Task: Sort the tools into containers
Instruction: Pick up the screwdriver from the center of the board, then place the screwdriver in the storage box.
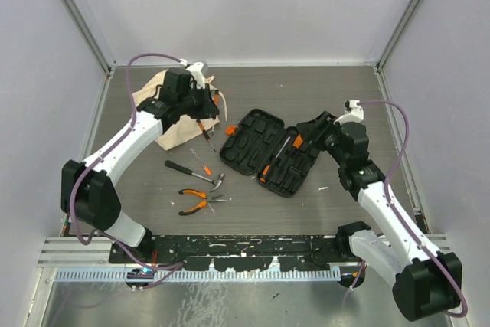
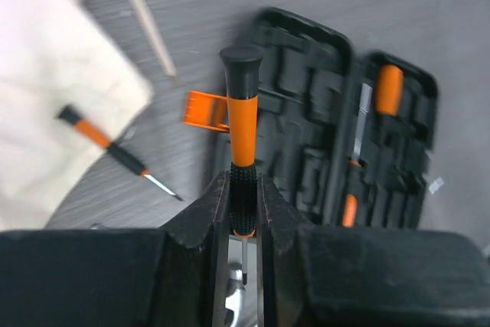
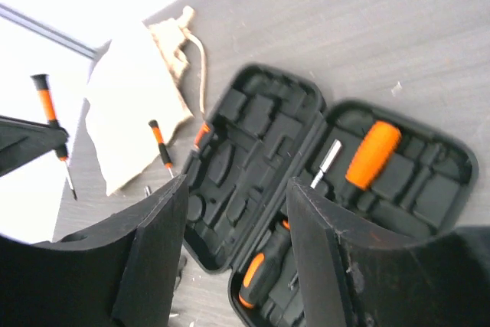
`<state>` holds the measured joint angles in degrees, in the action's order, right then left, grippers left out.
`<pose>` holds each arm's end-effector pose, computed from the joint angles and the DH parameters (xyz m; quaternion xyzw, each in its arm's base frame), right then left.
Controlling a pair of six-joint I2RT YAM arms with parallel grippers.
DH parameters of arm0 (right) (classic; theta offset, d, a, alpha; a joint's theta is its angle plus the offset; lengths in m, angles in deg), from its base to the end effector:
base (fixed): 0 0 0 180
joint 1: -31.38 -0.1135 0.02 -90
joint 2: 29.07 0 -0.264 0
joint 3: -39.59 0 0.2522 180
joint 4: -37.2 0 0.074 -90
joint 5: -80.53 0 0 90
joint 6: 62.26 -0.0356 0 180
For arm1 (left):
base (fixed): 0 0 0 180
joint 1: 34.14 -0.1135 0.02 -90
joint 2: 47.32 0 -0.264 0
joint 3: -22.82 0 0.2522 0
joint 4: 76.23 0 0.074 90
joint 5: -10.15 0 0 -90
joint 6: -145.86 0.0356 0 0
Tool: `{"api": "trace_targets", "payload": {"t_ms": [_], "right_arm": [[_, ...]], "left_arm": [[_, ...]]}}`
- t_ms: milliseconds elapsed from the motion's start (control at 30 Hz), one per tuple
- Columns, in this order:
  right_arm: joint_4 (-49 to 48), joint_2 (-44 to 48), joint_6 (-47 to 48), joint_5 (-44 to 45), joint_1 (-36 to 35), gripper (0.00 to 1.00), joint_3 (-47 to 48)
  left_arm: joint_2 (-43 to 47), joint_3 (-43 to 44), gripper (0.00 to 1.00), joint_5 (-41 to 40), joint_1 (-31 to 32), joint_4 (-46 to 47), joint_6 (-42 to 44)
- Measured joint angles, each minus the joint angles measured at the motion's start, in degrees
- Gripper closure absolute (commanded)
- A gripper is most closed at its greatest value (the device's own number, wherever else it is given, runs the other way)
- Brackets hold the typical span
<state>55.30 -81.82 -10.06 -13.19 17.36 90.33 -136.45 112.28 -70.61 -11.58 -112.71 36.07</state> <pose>0.2081 0.0543 0.2771 0.1506 0.8055 0.2741 0.5033 0.3269 -0.1420 0.3145 0.0579 0.8876 -0.2300 0.3949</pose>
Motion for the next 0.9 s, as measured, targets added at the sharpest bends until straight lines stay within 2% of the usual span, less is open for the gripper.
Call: {"api": "trace_targets", "payload": {"t_ms": [100, 233, 467, 600, 700, 900], "right_arm": [[-11.87, 4.52, 1.86, -1.33, 0.0, 0.41, -6.12], [-28.04, 7.87, 7.87, -8.68, 0.0, 0.39, -13.31], [-37.97, 7.32, 24.37, -30.08, -2.32, 0.34, -11.13], [-40.22, 6.49, 29.24, -36.3, -4.48, 0.32, -8.15], [-42.53, 3.67, 23.96, -34.95, -5.11, 0.32, -5.18], [-40.89, -1.86, 3.65, -25.18, -5.53, 0.37, -1.86]], "left_arm": [[1.38, -0.02, 1.0, 5.53, 1.99, 0.2, 2.1], [2.91, -0.09, 1.0, 13.73, 3.02, 0.31, 5.79], [7.26, -2.34, 1.0, 23.76, 8.5, 1.66, 17.86], [8.02, -2.93, 1.0, 26.8, 13.27, 1.66, 24.81], [9.53, -5.38, 1.0, 26.64, 16.55, 2.86, 28.33], [12.13, -9.44, 1.0, 21.9, 21.11, 8.68, 29.64]]}}
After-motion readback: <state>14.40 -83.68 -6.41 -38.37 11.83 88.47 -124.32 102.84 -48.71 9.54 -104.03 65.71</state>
